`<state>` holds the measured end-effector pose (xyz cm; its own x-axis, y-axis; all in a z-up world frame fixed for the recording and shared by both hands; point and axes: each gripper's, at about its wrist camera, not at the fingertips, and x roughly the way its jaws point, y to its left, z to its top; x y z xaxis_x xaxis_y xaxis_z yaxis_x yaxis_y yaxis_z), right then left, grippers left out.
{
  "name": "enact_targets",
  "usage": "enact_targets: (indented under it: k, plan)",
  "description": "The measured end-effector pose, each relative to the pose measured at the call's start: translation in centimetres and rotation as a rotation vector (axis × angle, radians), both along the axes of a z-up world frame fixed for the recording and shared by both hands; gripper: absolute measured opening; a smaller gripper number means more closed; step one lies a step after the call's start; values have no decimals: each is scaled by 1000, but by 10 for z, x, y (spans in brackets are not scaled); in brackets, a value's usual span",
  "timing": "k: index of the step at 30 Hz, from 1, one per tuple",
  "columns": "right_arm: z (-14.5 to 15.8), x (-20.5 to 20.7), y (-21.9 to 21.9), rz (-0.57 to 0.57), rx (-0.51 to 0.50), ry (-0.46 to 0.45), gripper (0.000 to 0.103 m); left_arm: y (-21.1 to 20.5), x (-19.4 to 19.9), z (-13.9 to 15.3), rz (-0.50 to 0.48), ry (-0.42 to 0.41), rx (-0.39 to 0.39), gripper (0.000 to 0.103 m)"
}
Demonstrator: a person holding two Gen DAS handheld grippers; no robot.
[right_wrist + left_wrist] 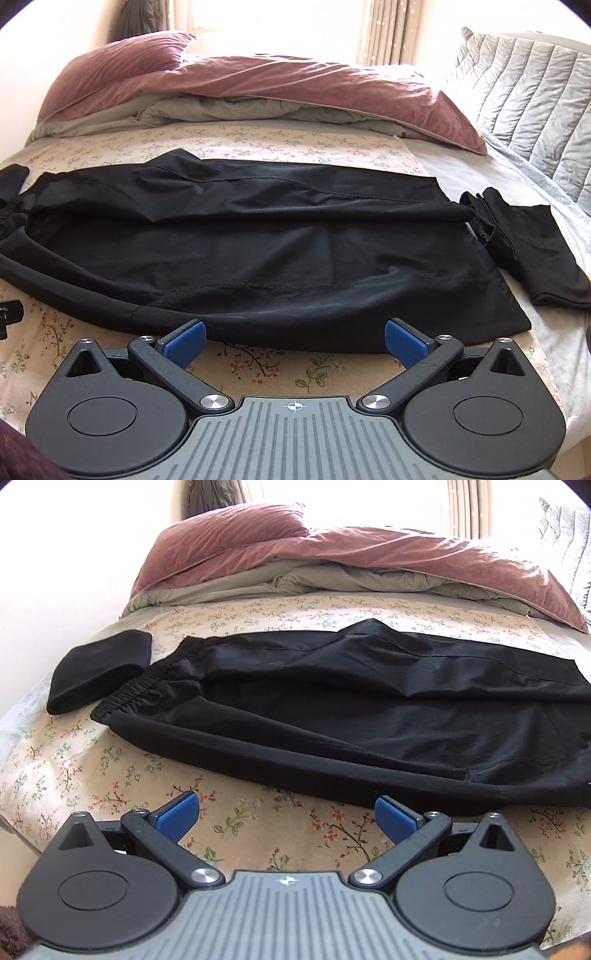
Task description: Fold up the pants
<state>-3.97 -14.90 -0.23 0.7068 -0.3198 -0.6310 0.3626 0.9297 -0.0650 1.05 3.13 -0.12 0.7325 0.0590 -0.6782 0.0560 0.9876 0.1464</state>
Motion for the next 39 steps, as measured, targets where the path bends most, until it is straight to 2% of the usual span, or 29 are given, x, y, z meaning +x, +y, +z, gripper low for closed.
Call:
enact_targets:
  k: [4,8,11,16,19,20,23,25,27,34,35,36,37,38,39]
  plan:
    - [2,11,5,105,42,10,103,18,8,3,-20,-7,17,103]
    - [6,27,18,289,55,65,103,52,21,12,-39,-30,-45,103]
    - [12,36,30,394,32,72,101,78,38,17,-33,-3,-64,103]
    - [11,53,49,538,-72,62,99,126,74,11,38,20,-112,103]
    - [2,60,59,613,-87,33,97,158,94,-1,97,18,-172,103]
    - [-3,61,62,634,-85,29,95,169,99,-7,124,9,-199,97]
    - [-18,67,71,681,-93,50,86,196,109,-21,180,28,-281,87]
    - [-26,69,77,711,-129,75,80,211,117,-23,193,15,-347,87]
    - [-33,70,83,730,-171,86,78,222,124,-24,227,-11,-370,87]
    - [-46,80,91,764,-196,120,52,260,143,-35,363,-67,-522,82]
    - [-47,81,92,772,-196,124,49,263,147,-36,382,-75,-528,79]
    - [-48,83,93,778,-194,129,41,267,150,-37,390,-81,-534,75]
    - [-50,83,94,784,-188,136,33,270,153,-39,396,-82,-534,66]
    - [-51,84,94,789,-180,143,29,272,155,-41,405,-80,-532,54]
    - [-53,85,94,795,-170,153,20,274,156,-43,410,-84,-533,44]
